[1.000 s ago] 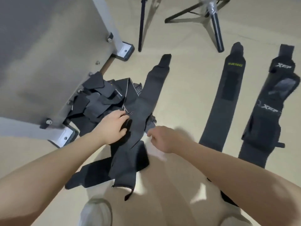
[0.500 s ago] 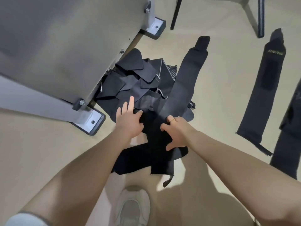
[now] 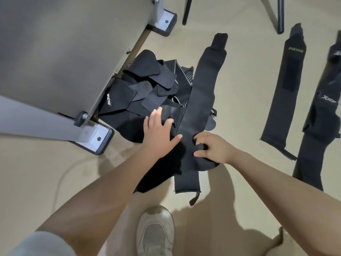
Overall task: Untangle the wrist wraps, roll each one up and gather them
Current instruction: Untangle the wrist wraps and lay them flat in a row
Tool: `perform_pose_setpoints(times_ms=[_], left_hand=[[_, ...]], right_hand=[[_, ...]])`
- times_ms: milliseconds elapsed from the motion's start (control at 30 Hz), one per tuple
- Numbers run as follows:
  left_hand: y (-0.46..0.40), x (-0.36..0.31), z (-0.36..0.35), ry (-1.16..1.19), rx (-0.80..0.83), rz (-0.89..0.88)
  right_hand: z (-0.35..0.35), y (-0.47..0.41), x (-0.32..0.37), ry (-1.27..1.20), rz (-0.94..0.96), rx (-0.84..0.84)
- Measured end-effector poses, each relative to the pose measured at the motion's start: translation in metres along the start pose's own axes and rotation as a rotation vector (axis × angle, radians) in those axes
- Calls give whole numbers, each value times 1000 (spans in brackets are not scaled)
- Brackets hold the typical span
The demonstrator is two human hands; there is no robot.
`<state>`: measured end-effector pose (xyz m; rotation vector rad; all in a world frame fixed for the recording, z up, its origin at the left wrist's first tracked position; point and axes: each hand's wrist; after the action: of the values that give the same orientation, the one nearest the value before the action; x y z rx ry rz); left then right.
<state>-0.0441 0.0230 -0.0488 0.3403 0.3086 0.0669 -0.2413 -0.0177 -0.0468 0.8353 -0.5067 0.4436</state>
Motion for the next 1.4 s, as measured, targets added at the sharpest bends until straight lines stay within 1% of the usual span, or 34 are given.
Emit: perform_pose_setpoints(times_ms=[33,67,100,167,200,267,333,400,500,600,667,700,767,833,900,967,1000,1067,1167,1200,1233,1300,1400], left_hand=[[2,-5,3,110,-76,-102],[3,-9,8,227,-107,-194],[5,-12,16,363,-46,-258],[9,-20,33,591,211,-280],[9,-23,39,650,285,-276],[6,-28,47,658,301,-294],[1,-32,53,672,310,-325],[0,-41,57,743,326,-344],[0,-63,56,807,257,-337],[-7,-77,50,960,113,-221],[-15,-78,49,974,69,-133],[-20,-77,49,950,59,-76],[-26,-76,50,954,131,2],[-31,-78,53,928,232,51],[-36,-81,51,905,319,122],[-41,-85,48,960,356,175],[-41,-89,52,986,366,173],[-43,-96,55,985,441,99],[-37,-103,57,862,713,-60],[-34,-106,57,813,773,-96],[-33,-107,52,747,807,-92],[-30,-107,39,633,786,-57],[-24,-111,14,549,680,-60]], right_hand=[[10,4,3,-190,-34,-32],[21,9,7,-381,-62,-58],[32,15,12,-560,-75,-74],[54,27,22,-841,-66,-128],[64,32,26,-953,-63,-168],[81,41,31,-1185,-82,-259],[92,49,33,-1432,-162,-333],[96,52,30,-1581,-270,-351],[94,52,29,-1647,-326,-313],[94,50,27,-1702,-223,-289],[97,48,21,-1632,-192,-243],[98,47,17,-1563,-219,-240],[100,47,6,-1396,-326,-274],[101,52,-4,-1312,-371,-229],[102,59,-12,-1329,-359,-195],[107,66,-17,-1386,-338,-258],[111,69,-19,-1403,-315,-306],[121,76,-24,-1445,-273,-399],[135,84,-34,-1513,-278,-538],[138,87,-38,-1523,-291,-572],[141,88,-43,-1533,-311,-592],[143,91,-55,-1569,-389,-620],[140,97,-69,-1614,-537,-613]])
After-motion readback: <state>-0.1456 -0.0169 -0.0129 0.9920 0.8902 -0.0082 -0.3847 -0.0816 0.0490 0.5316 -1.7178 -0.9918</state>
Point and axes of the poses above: each hand's wrist, its own y-axis away from the middle knuckle, its own z-axis out of the back of the hand, x = y × z, and after that the axes turned 3 degrees about -y, right-handed
